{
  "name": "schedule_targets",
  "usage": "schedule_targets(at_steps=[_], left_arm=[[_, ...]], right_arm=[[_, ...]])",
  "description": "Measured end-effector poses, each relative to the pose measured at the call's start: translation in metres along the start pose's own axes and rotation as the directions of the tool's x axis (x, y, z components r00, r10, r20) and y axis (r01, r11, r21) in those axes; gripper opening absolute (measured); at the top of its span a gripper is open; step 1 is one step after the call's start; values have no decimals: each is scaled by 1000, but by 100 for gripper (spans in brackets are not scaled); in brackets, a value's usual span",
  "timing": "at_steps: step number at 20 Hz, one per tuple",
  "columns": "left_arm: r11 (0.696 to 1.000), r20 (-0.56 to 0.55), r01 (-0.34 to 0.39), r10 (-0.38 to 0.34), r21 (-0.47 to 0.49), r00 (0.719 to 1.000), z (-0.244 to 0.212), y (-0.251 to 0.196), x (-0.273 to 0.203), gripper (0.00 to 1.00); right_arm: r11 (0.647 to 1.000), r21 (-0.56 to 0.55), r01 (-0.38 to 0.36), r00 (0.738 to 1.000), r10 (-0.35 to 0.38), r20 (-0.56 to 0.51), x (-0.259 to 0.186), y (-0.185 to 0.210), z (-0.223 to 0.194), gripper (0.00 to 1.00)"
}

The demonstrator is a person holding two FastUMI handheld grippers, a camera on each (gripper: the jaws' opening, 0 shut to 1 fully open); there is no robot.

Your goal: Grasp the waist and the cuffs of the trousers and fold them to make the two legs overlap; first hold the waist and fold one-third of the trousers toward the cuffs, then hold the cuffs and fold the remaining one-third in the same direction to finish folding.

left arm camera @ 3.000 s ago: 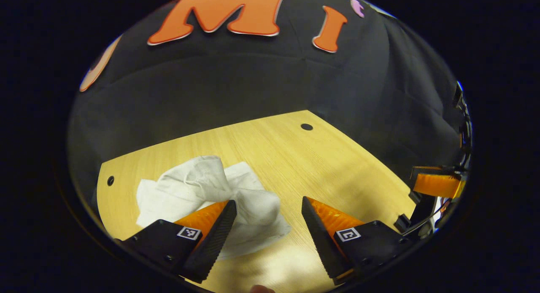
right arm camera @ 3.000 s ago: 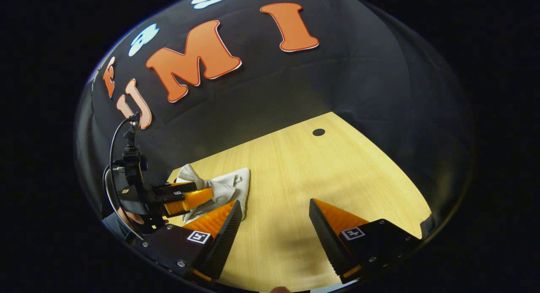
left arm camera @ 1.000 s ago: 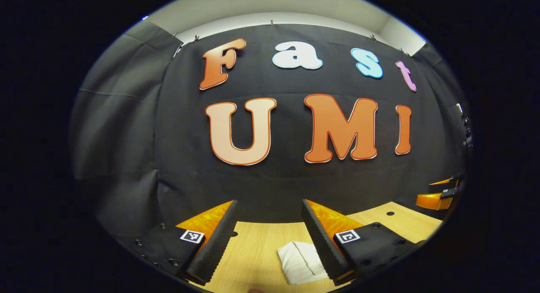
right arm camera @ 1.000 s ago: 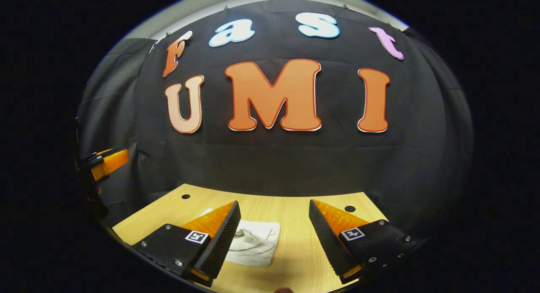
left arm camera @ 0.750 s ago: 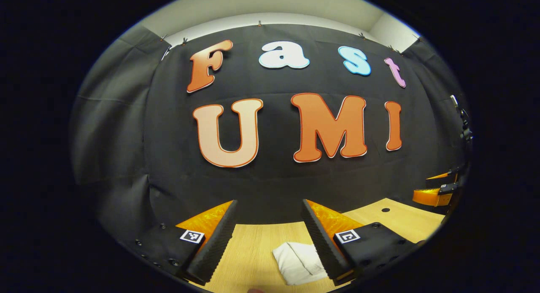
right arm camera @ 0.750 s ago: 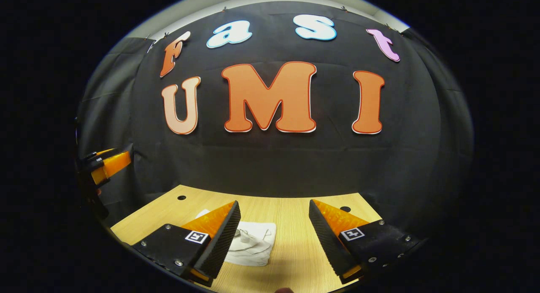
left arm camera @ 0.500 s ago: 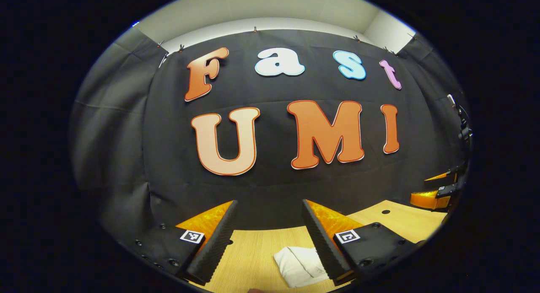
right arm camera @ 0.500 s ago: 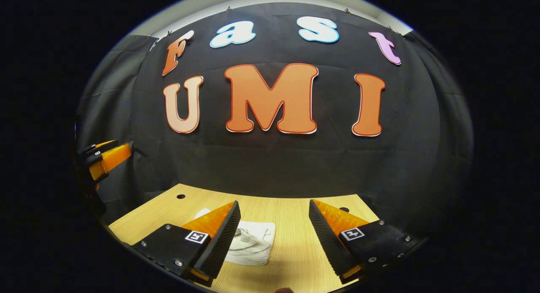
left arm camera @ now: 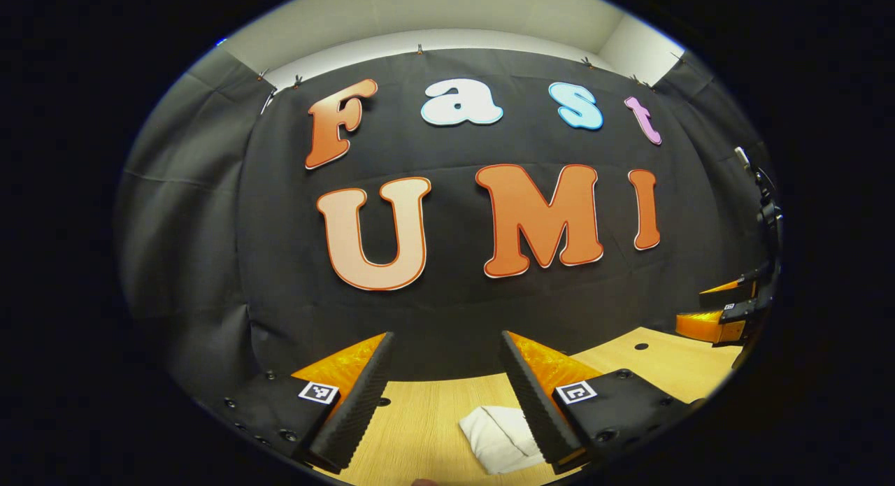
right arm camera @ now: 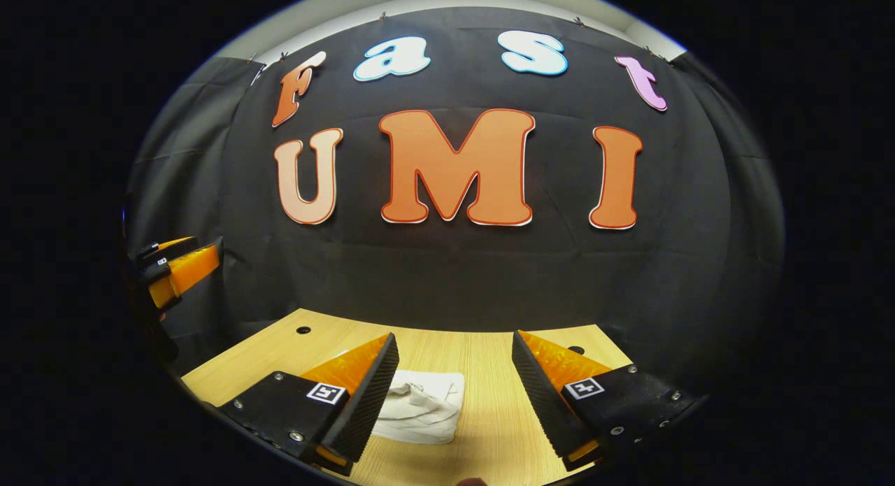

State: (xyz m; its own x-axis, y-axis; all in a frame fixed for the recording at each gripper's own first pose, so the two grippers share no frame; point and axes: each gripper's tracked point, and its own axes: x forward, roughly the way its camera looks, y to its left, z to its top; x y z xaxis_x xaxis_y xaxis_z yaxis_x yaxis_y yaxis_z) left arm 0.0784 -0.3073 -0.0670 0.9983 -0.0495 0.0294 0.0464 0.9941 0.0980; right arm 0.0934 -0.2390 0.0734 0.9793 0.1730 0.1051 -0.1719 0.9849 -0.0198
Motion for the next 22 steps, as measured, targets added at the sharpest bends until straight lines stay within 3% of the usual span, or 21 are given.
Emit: schedule_targets(at_steps=[14,22], left_arm=[[998,7,48,-48,-47,999,-6,15,3,96],[993,0,86,-86,-85,996,-29,34,15,97]], right_arm=[[998,-11,54,999,-54,-3,-15,16,7,98],[991,-35,133,990,-134,-50,-31,18,-2,98]])
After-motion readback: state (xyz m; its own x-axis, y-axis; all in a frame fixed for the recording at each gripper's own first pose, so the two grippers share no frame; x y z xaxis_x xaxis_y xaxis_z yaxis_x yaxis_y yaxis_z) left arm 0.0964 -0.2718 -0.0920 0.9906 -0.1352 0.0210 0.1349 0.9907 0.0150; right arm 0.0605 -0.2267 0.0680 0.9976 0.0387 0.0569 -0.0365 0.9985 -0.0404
